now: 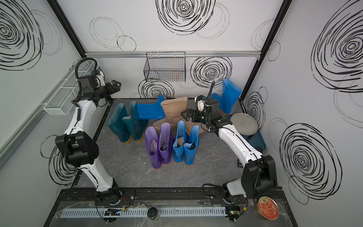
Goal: Match and arrange rain boots in pairs
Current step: Pick up the rain boot at the center of the board.
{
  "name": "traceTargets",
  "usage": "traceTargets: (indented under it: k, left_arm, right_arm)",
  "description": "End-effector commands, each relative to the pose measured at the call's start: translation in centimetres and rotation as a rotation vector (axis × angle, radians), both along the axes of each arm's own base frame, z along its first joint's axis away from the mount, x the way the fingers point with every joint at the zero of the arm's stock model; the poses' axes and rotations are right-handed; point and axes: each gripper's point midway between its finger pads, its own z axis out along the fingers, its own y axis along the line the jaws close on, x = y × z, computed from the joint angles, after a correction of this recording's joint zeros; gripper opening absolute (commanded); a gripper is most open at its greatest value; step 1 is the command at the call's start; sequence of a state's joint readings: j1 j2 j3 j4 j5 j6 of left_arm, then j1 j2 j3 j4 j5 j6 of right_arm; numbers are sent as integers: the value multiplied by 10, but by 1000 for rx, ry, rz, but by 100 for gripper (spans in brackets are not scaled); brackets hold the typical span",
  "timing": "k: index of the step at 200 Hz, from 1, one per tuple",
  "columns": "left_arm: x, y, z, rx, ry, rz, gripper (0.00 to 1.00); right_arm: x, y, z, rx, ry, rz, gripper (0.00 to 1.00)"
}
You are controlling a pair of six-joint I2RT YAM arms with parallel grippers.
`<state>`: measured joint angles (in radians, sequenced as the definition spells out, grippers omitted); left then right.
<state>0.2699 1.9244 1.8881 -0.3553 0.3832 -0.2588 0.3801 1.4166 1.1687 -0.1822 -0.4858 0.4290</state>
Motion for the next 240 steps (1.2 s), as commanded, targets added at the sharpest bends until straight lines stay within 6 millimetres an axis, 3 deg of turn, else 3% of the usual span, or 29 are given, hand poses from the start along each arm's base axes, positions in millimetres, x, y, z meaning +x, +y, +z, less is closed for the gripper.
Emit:
traceTargets:
  k: [1, 31, 83, 121, 150, 169, 181, 217, 240]
  left_arm:
    - [12, 7, -29, 10, 72, -37, 99]
    - [30, 2, -70, -63, 146, -91, 99]
    - [40, -46, -152, -135, 281, -196, 99]
    - [39, -82, -180, -178, 311, -264, 100]
    - [38, -101, -184, -238, 301, -302, 88]
    - [36, -111, -180, -264, 294, -328, 66]
    - [36, -115, -171, -255, 279, -338, 45]
    - [35, -130, -115, -199, 172, -359, 2]
    - [31, -137, -73, -176, 92, -363, 0]
  right_arm:
    - [1, 2, 10, -15, -11, -6, 100]
    - [5, 9, 7, -35, 9, -2, 100]
    - [9, 17, 6, -72, 9, -6, 100]
    - [8, 15, 3, -81, 10, -15, 100]
    - [7, 17, -1, -78, 17, -4, 100]
    - [5, 17, -3, -79, 14, -1, 100]
    - [5, 15, -3, -82, 8, -3, 100]
    - [-1, 13, -5, -79, -3, -1, 100]
    - [-4, 11, -4, -77, -12, -1, 100]
